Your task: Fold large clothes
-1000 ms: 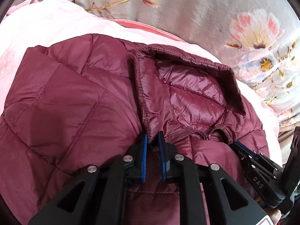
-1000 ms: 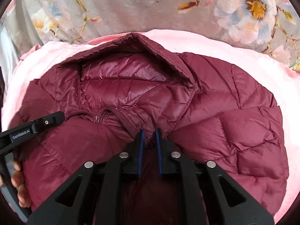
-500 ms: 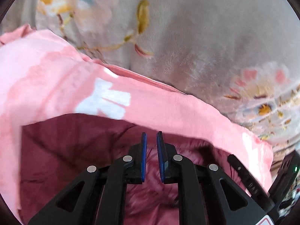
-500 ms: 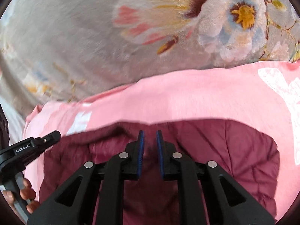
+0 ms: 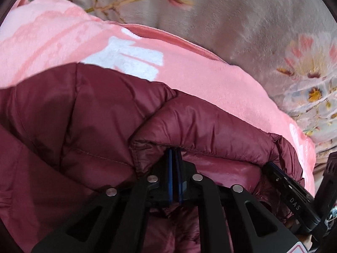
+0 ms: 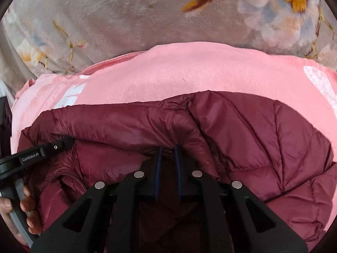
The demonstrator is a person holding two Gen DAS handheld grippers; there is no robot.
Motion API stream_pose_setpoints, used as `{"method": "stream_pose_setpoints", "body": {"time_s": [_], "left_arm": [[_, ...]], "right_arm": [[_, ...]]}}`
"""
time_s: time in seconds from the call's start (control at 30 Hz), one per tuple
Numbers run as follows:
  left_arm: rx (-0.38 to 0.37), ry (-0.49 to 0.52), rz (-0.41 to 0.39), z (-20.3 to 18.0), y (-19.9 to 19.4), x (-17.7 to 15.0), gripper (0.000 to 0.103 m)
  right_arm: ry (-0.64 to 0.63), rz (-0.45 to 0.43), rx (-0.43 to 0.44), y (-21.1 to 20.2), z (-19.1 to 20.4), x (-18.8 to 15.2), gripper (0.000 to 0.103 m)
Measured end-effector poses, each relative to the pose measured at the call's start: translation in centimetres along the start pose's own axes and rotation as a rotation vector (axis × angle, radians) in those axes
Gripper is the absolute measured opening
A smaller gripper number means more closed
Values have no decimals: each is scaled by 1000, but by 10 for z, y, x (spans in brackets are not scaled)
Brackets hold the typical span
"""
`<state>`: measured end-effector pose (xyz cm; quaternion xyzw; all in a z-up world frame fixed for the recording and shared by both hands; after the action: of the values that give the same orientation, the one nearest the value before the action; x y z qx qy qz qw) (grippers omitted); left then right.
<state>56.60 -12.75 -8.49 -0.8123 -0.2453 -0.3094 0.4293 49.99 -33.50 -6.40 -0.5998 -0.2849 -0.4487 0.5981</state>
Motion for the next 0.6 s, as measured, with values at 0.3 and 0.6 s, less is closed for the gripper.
{"method": "stream_pose_setpoints", "body": {"time_s": [0.3,0.6], "left_arm": [[81,139,-46,-19,5,-7,9],[96,160,-58,-19,8,-5,9]], "right_arm": [[-24,-10,-19,1,4,0,10],[34,-6,23,5,-2,-1,10]]}}
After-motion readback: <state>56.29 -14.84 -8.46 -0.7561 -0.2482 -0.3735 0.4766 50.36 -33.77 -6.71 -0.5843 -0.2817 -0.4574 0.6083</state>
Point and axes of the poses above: each gripper's, at about its wrist camera, not at the fingertips, and y roughly the way its jaws point, z to its left, x to its top, the point moved 2 cm from there along y, roughly the way its jaws point, and after that the axes turned 14 degrees about -z, right-handed, at the moved point
